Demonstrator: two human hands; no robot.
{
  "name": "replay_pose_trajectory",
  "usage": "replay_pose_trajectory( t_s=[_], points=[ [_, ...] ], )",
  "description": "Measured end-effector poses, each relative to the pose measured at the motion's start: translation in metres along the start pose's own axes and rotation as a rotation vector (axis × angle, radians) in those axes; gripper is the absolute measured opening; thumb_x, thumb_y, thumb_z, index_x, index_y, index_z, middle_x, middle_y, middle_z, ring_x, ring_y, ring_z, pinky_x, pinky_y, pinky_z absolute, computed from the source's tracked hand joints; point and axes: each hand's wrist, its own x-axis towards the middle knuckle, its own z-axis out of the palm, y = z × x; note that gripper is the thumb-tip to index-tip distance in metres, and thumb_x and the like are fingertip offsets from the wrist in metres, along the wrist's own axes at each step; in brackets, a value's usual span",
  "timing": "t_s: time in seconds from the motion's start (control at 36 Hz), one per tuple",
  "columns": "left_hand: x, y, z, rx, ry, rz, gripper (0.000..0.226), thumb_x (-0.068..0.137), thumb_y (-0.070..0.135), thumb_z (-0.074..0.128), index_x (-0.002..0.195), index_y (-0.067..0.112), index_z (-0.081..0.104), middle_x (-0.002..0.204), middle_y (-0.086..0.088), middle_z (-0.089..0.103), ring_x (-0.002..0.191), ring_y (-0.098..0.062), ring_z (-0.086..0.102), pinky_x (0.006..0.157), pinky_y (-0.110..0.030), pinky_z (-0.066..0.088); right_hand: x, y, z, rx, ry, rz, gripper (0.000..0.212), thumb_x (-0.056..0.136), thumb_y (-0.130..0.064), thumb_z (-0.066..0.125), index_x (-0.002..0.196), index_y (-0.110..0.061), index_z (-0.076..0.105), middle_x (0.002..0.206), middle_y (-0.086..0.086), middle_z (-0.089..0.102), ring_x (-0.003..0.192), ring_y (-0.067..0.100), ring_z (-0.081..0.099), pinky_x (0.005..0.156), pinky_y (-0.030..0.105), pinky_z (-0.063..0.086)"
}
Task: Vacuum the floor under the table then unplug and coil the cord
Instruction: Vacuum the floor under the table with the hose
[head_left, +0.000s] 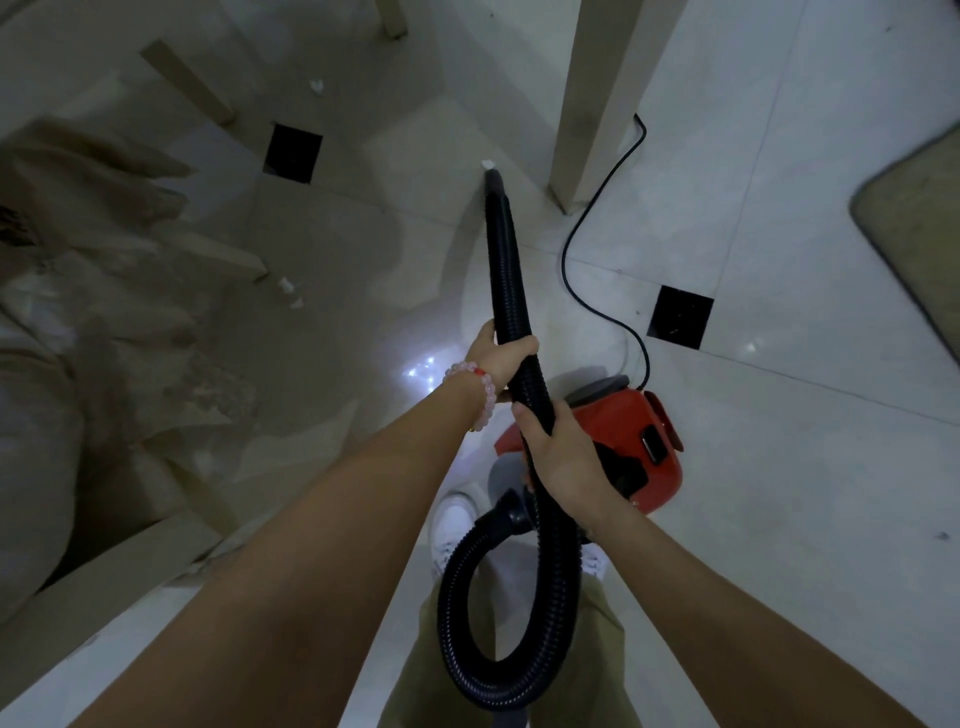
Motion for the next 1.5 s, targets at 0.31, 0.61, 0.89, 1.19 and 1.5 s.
replay_pose_trajectory(
  t_s=[0.31, 0.61, 0.89, 1.19, 1.5],
  points=[
    [0.001, -0.004, -0.006, -0.114, 0.033, 0.005, 0.059, 0.087, 0.010, 0.061, 0.140, 0.022, 0.038, 0.118, -0.013, 0.058, 0.100, -0.027, 0.059, 0.088, -0.046, 0.053, 0.010, 0.002, 0.000, 0.002, -0.051, -0.007, 0.027, 0.092, -0.049, 0.050, 0.100, -0.023, 0.052, 0.067, -0.002, 0.056, 0.057, 0.014, 0.055, 0.059, 0.031, 0.046],
    [-0.005, -0.013, -0.030, -0.348, 0.225, 0.034, 0.054, 0.088, 0.005, 0.058, 0.135, 0.025, 0.042, 0.102, -0.005, 0.059, 0.086, -0.021, 0.060, 0.063, -0.032, 0.053, 0.018, -0.013, 0.013, -0.108, -0.146, -0.047, 0.036, 0.093, -0.044, 0.050, 0.112, -0.014, 0.054, 0.075, 0.002, 0.059, 0.059, 0.014, 0.056, 0.053, 0.022, 0.042],
    [-0.026, -0.070, -0.051, -0.424, 0.402, -0.119, 0.055, 0.085, 0.015, 0.062, 0.136, 0.015, 0.041, 0.118, -0.014, 0.058, 0.094, -0.027, 0.059, 0.072, -0.039, 0.056, -0.011, 0.011, 0.036, -0.229, -0.269, 0.037, 0.034, 0.090, -0.049, 0.052, 0.106, -0.020, 0.055, 0.076, 0.000, 0.060, 0.061, 0.015, 0.057, 0.066, 0.032, 0.051],
    [-0.043, -0.100, -0.074, -0.351, 0.443, -0.138, 0.035, 0.083, 0.030, 0.063, 0.108, 0.007, 0.051, 0.091, -0.007, 0.058, 0.081, -0.021, 0.059, 0.080, -0.035, 0.055, -0.047, 0.017, 0.052, -0.349, -0.320, -0.031, 0.034, 0.092, -0.048, 0.050, 0.109, -0.019, 0.055, 0.092, 0.010, 0.067, 0.079, 0.023, 0.067, 0.061, 0.021, 0.050],
    [-0.063, -0.110, -0.069, -0.184, 0.511, 0.121, 0.018, 0.086, 0.019, 0.058, 0.097, 0.009, 0.048, 0.074, 0.002, 0.050, 0.063, -0.009, 0.049, 0.053, -0.021, 0.039, -0.069, 0.037, 0.062, -0.365, -0.260, -0.091, 0.027, 0.092, -0.045, 0.051, 0.108, -0.024, 0.054, 0.074, 0.009, 0.068, 0.065, 0.021, 0.067, 0.066, 0.036, 0.052]
  ],
)
